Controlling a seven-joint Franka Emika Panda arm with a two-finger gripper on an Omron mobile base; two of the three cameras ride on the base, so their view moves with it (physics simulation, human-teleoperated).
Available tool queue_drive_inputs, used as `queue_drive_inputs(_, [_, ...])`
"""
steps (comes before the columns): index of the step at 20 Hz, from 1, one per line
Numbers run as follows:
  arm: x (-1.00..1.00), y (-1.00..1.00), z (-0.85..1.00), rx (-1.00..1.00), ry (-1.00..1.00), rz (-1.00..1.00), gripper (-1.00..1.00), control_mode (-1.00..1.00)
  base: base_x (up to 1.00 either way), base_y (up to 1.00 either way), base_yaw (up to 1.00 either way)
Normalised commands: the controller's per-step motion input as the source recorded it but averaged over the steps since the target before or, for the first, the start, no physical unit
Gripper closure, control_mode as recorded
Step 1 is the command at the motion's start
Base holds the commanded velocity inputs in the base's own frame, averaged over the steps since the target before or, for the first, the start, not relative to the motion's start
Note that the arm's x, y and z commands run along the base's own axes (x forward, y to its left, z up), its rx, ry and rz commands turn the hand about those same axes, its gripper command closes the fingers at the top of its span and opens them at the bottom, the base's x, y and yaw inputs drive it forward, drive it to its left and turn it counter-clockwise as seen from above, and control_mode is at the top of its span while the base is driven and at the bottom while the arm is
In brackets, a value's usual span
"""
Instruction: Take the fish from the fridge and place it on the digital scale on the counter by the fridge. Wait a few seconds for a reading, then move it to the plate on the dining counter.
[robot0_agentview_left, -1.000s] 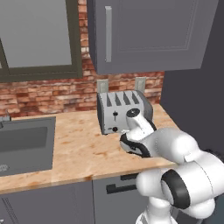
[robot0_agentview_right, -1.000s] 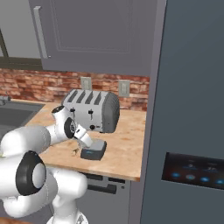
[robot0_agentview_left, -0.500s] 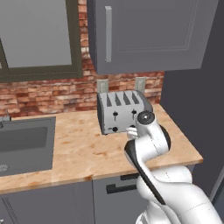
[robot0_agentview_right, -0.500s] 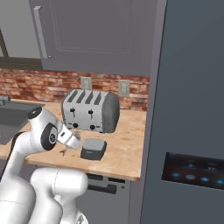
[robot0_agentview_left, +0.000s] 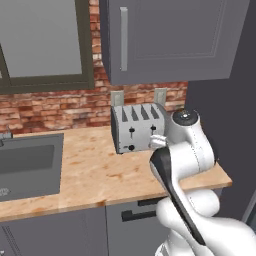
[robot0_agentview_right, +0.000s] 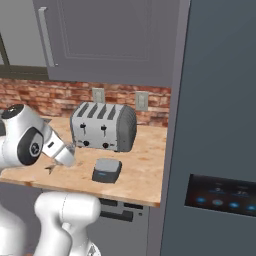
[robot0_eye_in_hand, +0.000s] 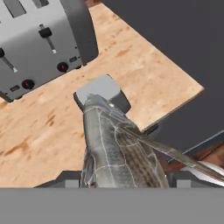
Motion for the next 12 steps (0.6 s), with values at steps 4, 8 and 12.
queue_drive_inputs(4, [-0.49,0.0,1.0,0.08,0.17,0.0,1.0,-1.0,0.0,0.0,0.0])
queue_drive_inputs(8, [-0.42,-0.03,0.81,0.02,0.16,0.0,1.0,-1.0,0.0,0.0,0.0])
queue_drive_inputs(12, [-0.21,-0.14,0.24,0.0,0.15,0.0,1.0,-1.0,0.0,0.0,0.0])
